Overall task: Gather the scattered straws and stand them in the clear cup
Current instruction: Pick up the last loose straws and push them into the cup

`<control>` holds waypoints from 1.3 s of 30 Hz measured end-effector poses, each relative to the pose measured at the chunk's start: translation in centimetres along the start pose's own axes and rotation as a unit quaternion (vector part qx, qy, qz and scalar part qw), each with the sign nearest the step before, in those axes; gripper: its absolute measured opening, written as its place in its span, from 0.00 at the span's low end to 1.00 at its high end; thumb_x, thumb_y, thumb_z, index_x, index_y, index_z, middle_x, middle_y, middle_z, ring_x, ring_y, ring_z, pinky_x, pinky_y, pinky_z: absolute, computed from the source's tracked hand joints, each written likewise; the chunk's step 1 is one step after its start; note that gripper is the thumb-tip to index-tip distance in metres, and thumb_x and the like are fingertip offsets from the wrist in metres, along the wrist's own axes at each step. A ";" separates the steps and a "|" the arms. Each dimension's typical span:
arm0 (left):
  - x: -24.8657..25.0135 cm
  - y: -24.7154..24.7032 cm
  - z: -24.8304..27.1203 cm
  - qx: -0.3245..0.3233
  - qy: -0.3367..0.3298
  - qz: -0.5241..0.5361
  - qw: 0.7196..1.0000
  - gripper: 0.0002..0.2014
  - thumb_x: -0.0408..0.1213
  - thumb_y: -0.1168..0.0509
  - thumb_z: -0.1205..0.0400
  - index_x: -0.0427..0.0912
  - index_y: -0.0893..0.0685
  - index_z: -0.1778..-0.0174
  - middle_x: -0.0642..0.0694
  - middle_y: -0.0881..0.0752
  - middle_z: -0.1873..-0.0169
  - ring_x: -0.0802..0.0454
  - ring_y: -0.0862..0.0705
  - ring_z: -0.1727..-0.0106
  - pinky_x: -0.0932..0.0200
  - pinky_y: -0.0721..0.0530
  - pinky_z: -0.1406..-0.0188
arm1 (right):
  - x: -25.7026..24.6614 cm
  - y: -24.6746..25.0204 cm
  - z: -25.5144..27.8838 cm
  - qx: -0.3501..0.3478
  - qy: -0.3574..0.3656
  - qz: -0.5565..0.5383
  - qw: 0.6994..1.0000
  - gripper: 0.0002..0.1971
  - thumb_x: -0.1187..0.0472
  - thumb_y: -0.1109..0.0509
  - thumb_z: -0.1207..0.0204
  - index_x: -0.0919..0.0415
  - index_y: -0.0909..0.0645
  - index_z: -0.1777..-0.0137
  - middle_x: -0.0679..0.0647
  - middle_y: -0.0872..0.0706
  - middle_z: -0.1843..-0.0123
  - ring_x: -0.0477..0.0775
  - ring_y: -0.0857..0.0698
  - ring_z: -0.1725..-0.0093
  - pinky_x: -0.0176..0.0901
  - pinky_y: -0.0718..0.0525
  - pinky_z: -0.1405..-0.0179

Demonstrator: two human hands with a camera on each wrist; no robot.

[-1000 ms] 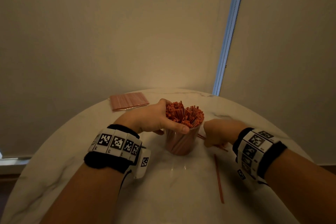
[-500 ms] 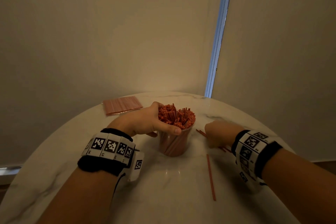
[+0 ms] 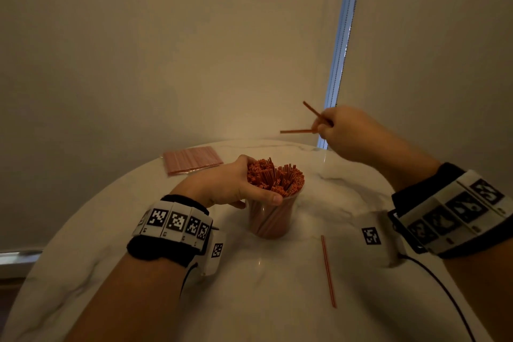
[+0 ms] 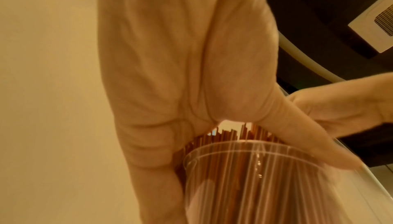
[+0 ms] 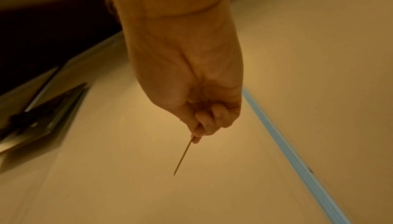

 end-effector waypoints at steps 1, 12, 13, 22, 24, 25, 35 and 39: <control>-0.1 0.0 -0.1 0.001 0.000 -0.001 1.000 0.60 0.65 0.11 0.49 0.58 0.34 0.23 0.53 0.16 0.37 0.54 0.14 0.37 0.56 0.07 0.50 | -1.0 0.5 0.0 -0.008 0.024 0.015 1.000 0.10 0.61 0.39 0.13 0.52 0.16 0.48 0.49 0.16 0.54 0.46 0.19 0.60 0.39 0.27 0.68; -0.1 0.0 -0.2 0.002 -0.002 -0.005 1.000 0.58 0.64 0.12 0.49 0.58 0.34 0.24 0.53 0.16 0.38 0.54 0.14 0.38 0.54 0.07 0.50 | -6.2 -5.1 0.8 -0.274 0.121 0.316 0.900 0.16 0.63 0.42 0.14 0.62 0.17 0.33 0.57 0.13 0.37 0.58 0.15 0.40 0.48 0.17 0.44; -0.1 0.0 -0.2 0.001 -0.002 -0.006 1.000 0.58 0.64 0.12 0.48 0.58 0.34 0.24 0.54 0.16 0.37 0.54 0.14 0.38 0.53 0.07 0.50 | -6.5 -4.7 0.5 -0.255 0.129 0.295 0.912 0.15 0.65 0.40 0.15 0.59 0.15 0.35 0.54 0.13 0.39 0.55 0.15 0.43 0.45 0.17 0.47; 0.2 0.0 0.0 -0.005 0.002 -0.003 1.000 0.56 0.60 0.12 0.45 0.54 0.34 0.23 0.53 0.17 0.38 0.54 0.14 0.39 0.55 0.07 0.51 | -7.1 -5.6 0.2 -0.273 0.129 0.381 0.874 0.20 0.67 0.44 0.15 0.61 0.19 0.27 0.58 0.16 0.31 0.60 0.17 0.34 0.52 0.19 0.31; 0.2 0.0 0.1 -0.005 0.004 -0.001 1.000 0.56 0.59 0.12 0.43 0.54 0.35 0.22 0.52 0.17 0.37 0.54 0.15 0.38 0.54 0.07 0.50 | -7.5 -4.6 0.3 -0.261 0.121 0.374 0.882 0.21 0.70 0.45 0.16 0.64 0.19 0.28 0.60 0.17 0.29 0.61 0.19 0.30 0.54 0.21 0.29; 0.2 0.0 0.1 -0.006 0.005 -0.001 1.000 0.55 0.59 0.12 0.42 0.54 0.35 0.22 0.52 0.17 0.37 0.53 0.15 0.38 0.54 0.07 0.50 | -7.6 -4.0 0.3 -0.242 0.126 0.371 0.888 0.20 0.70 0.45 0.16 0.64 0.18 0.30 0.60 0.16 0.30 0.62 0.18 0.31 0.55 0.20 0.29; 0.0 -0.2 0.1 0.000 -0.003 0.000 1.000 0.54 0.60 0.13 0.45 0.55 0.32 0.24 0.55 0.16 0.37 0.57 0.14 0.38 0.57 0.08 0.53 | -7.8 -5.8 1.3 -0.235 0.154 0.213 0.936 0.14 0.54 0.38 0.14 0.48 0.15 0.33 0.49 0.12 0.40 0.54 0.15 0.43 0.48 0.16 0.40; 0.1 -0.2 0.1 0.004 0.001 0.001 1.000 0.57 0.62 0.12 0.48 0.55 0.33 0.26 0.53 0.16 0.38 0.55 0.14 0.38 0.57 0.08 0.54 | -4.7 -2.6 0.5 -0.016 0.107 0.044 0.993 0.15 0.53 0.41 0.12 0.55 0.14 0.42 0.53 0.11 0.47 0.54 0.15 0.49 0.47 0.17 0.52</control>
Point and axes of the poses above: each hand's wrist, its own z-axis away from the middle knuckle, its own y-axis out of the back of the hand, x = y × z, the point moved 4 cm from there along -z, towards the middle knuckle
